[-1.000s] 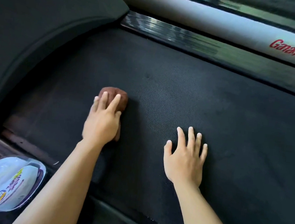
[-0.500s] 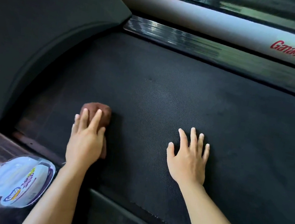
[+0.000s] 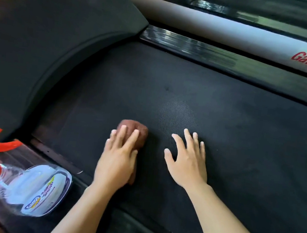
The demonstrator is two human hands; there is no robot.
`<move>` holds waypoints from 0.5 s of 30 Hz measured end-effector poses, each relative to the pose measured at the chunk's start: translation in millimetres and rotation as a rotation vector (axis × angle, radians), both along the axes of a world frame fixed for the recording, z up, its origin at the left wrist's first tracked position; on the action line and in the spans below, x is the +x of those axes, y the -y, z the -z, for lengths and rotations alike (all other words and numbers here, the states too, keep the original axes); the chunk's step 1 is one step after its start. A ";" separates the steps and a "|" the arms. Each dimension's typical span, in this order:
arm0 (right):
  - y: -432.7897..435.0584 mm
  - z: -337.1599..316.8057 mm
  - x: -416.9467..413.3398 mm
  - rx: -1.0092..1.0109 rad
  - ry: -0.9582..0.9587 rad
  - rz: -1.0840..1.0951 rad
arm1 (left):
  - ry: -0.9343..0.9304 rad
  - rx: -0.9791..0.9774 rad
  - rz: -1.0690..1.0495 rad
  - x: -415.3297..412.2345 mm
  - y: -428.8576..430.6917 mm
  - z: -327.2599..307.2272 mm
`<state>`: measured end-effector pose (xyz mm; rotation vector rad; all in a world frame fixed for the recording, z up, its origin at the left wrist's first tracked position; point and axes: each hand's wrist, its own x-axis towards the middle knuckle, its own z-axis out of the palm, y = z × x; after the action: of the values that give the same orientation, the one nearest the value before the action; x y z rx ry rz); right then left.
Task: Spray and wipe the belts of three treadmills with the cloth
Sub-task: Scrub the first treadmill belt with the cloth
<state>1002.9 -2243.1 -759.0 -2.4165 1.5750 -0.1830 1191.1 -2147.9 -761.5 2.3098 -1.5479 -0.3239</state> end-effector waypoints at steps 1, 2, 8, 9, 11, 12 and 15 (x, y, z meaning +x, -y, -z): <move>1.4 0.9 4.9 0.013 -0.004 -0.026 | -0.001 0.004 -0.105 13.1 -3.2 1.6; 2.4 3.0 8.8 0.026 -0.014 -0.045 | 0.000 0.009 -0.223 26.2 -5.1 2.1; 0.5 15.8 15.3 -0.058 -0.035 -0.033 | -0.080 0.032 -0.748 71.2 14.7 -5.0; 0.8 17.1 15.2 -0.062 -0.038 -0.030 | -0.094 0.033 -0.780 78.1 21.6 -5.5; 1.8 18.8 16.3 -0.070 -0.035 -0.019 | -0.097 0.045 -0.814 93.7 38.1 -5.9; 2.1 19.4 16.8 -0.077 -0.032 -0.014 | -0.096 0.057 -0.824 101.4 47.3 -6.6; 2.4 21.1 17.7 -0.093 -0.023 -0.005 | -0.096 0.115 -0.791 120.8 80.3 -14.2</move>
<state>1020.6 -2245.5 -780.1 -2.5009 1.6046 -0.2336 1311.8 -2228.1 -747.3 2.7175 -0.4919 -0.3053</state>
